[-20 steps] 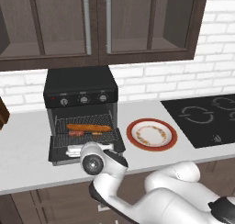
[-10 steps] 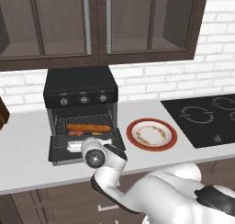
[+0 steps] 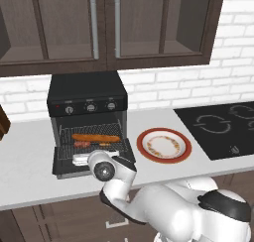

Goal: Pick up the kebab skewer and baguette bread, and place them inside the toaster oven. Close the toaster oven door and start by setting the timer.

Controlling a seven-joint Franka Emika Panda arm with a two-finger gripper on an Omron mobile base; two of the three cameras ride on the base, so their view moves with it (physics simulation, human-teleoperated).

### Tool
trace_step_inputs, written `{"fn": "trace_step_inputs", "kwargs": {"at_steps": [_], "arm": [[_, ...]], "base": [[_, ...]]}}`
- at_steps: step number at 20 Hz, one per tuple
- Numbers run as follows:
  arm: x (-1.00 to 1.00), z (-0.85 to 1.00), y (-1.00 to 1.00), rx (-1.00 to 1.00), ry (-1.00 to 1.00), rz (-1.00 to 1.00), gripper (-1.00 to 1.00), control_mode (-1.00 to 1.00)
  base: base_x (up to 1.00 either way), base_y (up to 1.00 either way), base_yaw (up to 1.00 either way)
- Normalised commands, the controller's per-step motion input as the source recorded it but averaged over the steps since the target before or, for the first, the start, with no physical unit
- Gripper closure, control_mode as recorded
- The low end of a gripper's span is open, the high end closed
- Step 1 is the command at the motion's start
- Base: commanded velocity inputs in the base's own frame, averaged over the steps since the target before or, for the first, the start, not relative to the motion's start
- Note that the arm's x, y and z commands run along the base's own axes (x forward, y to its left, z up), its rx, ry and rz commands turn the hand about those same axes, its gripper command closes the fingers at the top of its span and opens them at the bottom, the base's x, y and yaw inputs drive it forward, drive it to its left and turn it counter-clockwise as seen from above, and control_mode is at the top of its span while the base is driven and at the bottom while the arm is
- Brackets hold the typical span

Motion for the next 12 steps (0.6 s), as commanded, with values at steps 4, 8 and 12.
{"fn": "trace_step_inputs", "kwargs": {"at_steps": [4,8,12], "arm": [[0.15,-0.05,0.01,0.00,0.00,0.00,-1.00,-1.00],[0.02,-0.13,0.01,0.00,0.00,0.00,-1.00,-1.00],[0.00,-0.15,0.00,0.00,0.00,0.00,-1.00,-1.00]], "base": [[0.00,0.00,0.00],[0.00,0.00,0.00],[0.00,0.00,0.00]]}}
